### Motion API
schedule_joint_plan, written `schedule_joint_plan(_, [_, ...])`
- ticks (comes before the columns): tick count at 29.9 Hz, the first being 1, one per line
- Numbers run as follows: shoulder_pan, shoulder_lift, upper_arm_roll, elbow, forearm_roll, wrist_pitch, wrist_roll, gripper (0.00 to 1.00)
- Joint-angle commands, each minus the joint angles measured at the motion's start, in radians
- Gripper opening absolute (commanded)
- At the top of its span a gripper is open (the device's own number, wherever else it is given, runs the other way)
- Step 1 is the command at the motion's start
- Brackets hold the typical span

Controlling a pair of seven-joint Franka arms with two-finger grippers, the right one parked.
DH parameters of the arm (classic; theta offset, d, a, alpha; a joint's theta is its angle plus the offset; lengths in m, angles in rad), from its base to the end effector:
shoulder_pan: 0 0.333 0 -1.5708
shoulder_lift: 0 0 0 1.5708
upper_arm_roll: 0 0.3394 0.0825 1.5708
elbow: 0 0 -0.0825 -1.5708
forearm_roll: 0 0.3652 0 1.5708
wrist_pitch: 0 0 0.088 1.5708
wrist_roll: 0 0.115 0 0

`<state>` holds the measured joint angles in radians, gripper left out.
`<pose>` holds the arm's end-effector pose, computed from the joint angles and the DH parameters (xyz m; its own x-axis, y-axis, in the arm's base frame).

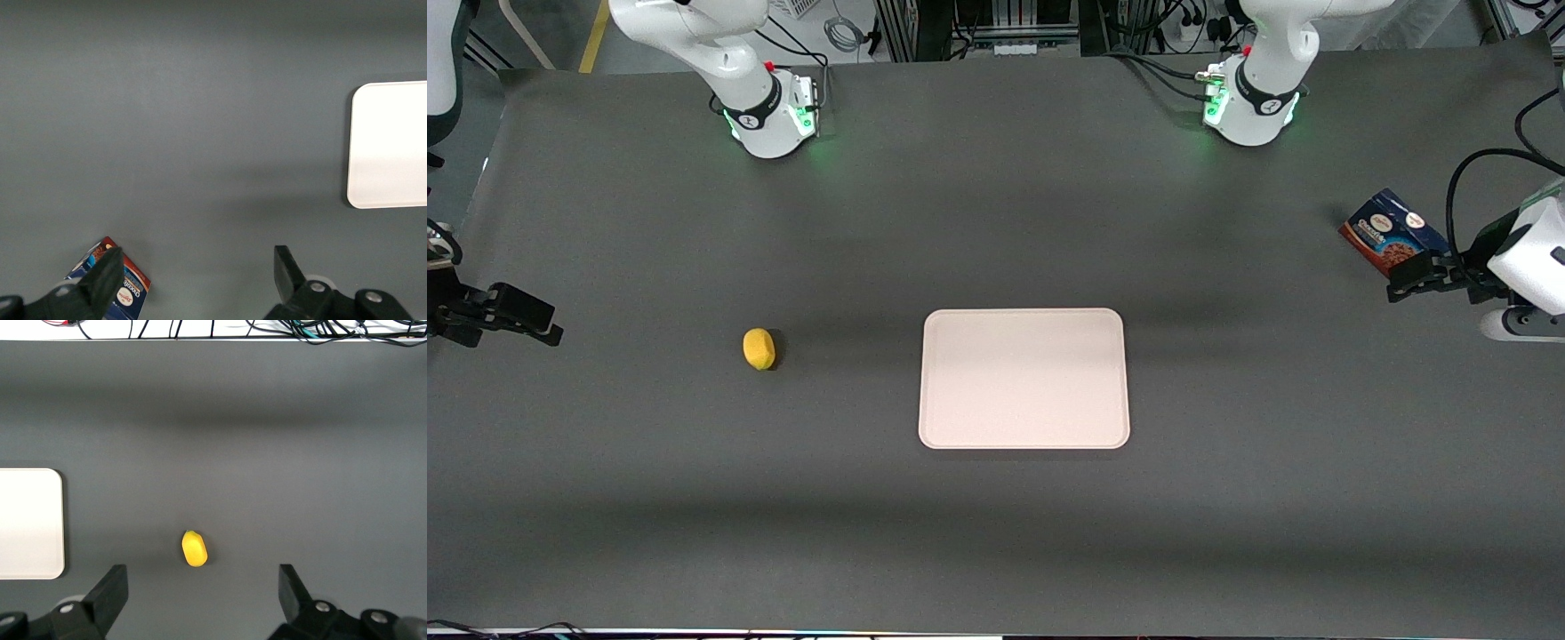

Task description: Place cookie box on tray

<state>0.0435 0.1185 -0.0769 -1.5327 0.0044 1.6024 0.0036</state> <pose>0.5747 -0.0160 0.5942 0.9981 -0.0370 -0.0484 -0.0368 -0.9993 0.0049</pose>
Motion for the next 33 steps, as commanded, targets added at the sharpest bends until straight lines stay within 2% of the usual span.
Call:
schedule_joint_plan(1, [-0.001,0.012,0.0,0.032,-0.011,-0.024,0.015,1.0])
schedule_joint_plan(33, [0.016,0.007,0.005,0.069,-0.009,-0.053,0.018,1.0])
